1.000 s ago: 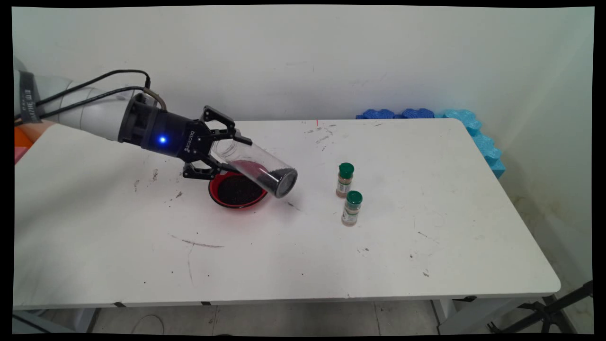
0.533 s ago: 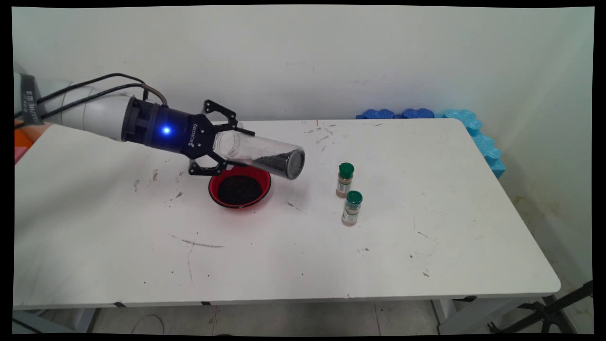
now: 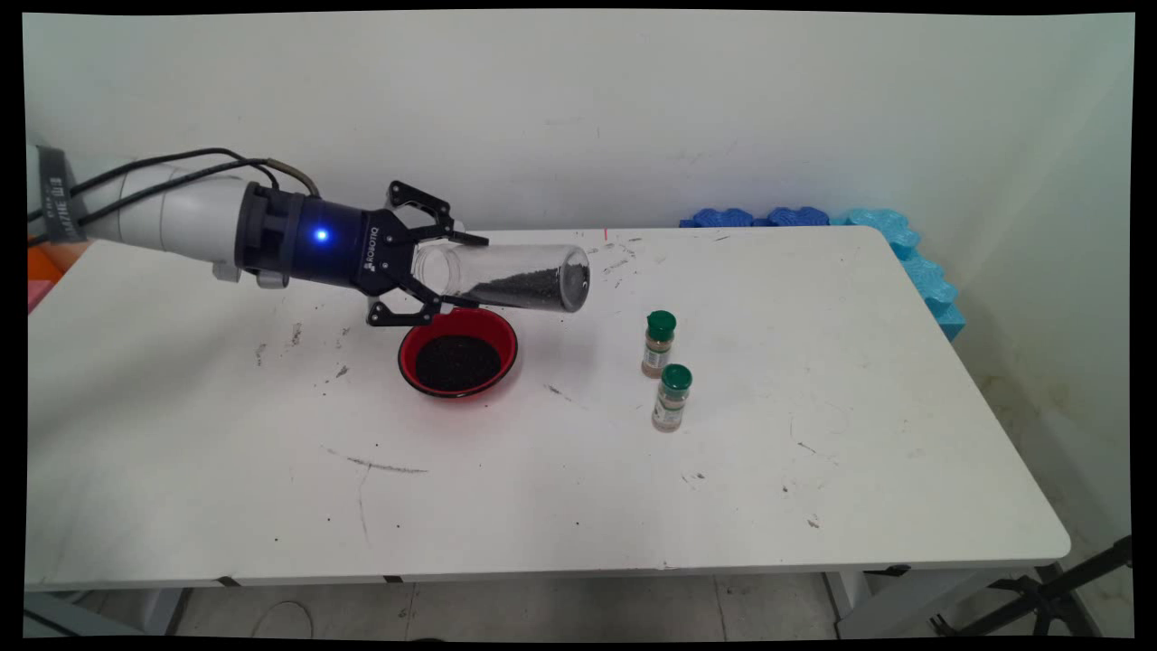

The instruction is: Pour the black seasoning powder in the red bowl, then place the picked object on the table

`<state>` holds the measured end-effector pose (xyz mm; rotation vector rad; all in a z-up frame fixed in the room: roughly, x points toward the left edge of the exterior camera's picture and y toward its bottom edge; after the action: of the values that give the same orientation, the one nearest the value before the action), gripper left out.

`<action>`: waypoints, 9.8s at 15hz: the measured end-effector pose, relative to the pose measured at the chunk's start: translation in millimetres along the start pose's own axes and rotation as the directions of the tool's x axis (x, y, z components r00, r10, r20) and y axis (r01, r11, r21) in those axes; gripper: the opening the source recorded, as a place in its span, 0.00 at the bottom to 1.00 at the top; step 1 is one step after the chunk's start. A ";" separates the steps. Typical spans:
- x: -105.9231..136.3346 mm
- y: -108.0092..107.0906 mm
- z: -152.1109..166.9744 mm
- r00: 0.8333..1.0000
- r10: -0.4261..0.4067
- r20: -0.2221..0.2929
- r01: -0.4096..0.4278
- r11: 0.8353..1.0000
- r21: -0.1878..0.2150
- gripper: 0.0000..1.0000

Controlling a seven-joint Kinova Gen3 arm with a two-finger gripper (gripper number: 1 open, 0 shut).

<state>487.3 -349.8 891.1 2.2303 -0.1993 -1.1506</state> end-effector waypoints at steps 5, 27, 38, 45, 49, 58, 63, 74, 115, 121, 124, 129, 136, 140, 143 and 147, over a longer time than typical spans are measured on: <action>1.4 1.7 0.0 0.995 -0.096 0.006 0.096 0.994 -0.043 0.00; 5.2 9.2 4.3 0.970 -0.241 0.031 0.243 0.960 -0.137 0.00; 4.0 13.1 8.2 0.966 -0.256 0.044 0.259 0.951 -0.166 0.00; 1.6 14.9 11.3 0.956 -0.286 0.068 0.293 0.938 -0.184 0.00; -0.6 15.2 13.4 0.951 -0.294 0.093 0.307 0.932 -0.192 0.00; 1.7 9.8 17.6 0.944 -0.297 0.144 0.323 0.923 -0.211 0.00; 6.2 5.7 20.3 0.941 -0.296 0.167 0.329 0.917 -0.227 0.00; 14.2 -2.8 22.5 0.939 -0.287 0.191 0.328 0.913 -0.243 0.00; -33.4 44.5 -9.9 0.739 0.665 -0.106 -0.671 0.740 -0.036 0.00; -43.3 48.6 -6.2 0.449 0.892 -0.058 -0.889 0.452 0.076 0.00; -50.8 51.9 -5.5 0.316 0.949 -0.027 -0.945 0.317 0.085 0.00; -66.1 53.2 -1.7 0.047 0.999 0.023 -0.995 0.045 0.092 0.00; -81.2 43.8 12.3 -0.306 0.946 0.110 -0.943 -0.317 0.104 0.00; -89.1 30.0 24.4 -0.436 0.885 0.163 -0.888 -0.453 0.083 0.00; -93.2 22.0 33.8 -0.501 0.844 0.191 -0.851 -0.521 0.070 0.00; -96.1 14.0 44.4 -0.550 0.807 0.216 -0.818 -0.573 0.057 0.00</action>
<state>396.0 -343.2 946.1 0.8627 -2.0759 0.1412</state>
